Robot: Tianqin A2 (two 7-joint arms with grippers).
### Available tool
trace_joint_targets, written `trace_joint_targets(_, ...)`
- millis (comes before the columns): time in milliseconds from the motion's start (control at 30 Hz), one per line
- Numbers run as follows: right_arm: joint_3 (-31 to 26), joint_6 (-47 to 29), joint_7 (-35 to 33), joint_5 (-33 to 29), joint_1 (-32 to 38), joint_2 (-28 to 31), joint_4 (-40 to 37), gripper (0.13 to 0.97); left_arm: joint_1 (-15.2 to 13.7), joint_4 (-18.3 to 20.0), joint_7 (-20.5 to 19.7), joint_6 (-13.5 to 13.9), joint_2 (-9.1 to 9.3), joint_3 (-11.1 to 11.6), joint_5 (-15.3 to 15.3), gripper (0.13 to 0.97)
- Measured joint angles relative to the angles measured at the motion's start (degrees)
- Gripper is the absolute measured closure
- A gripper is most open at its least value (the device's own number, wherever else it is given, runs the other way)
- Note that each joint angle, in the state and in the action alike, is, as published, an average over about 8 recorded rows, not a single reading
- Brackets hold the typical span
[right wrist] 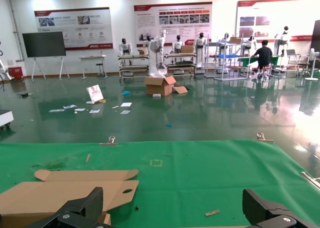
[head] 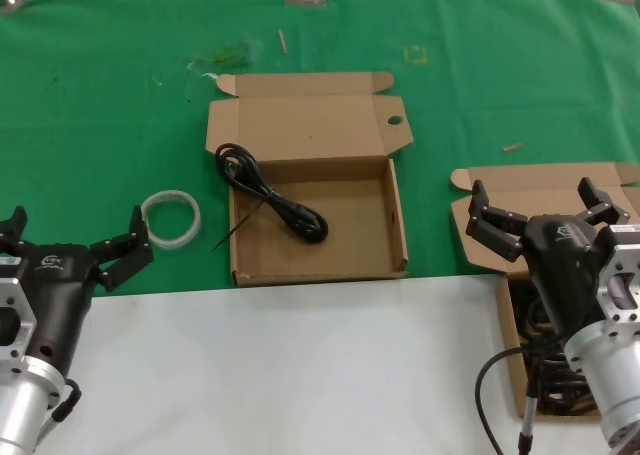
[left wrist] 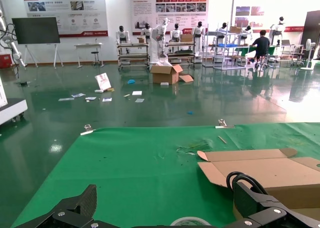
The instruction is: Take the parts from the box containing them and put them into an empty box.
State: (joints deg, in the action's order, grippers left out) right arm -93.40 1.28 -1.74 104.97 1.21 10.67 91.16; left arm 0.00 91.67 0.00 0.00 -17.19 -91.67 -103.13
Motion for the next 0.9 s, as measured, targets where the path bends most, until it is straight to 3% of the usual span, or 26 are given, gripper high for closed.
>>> trace_joint_targets(900, 0.0, 0.0, 0.0, 0.0, 0.0, 0.0, 0.0, 0.129, 0.0, 0.0, 0.0, 0.0, 0.0, 0.0, 0.0, 0.132)
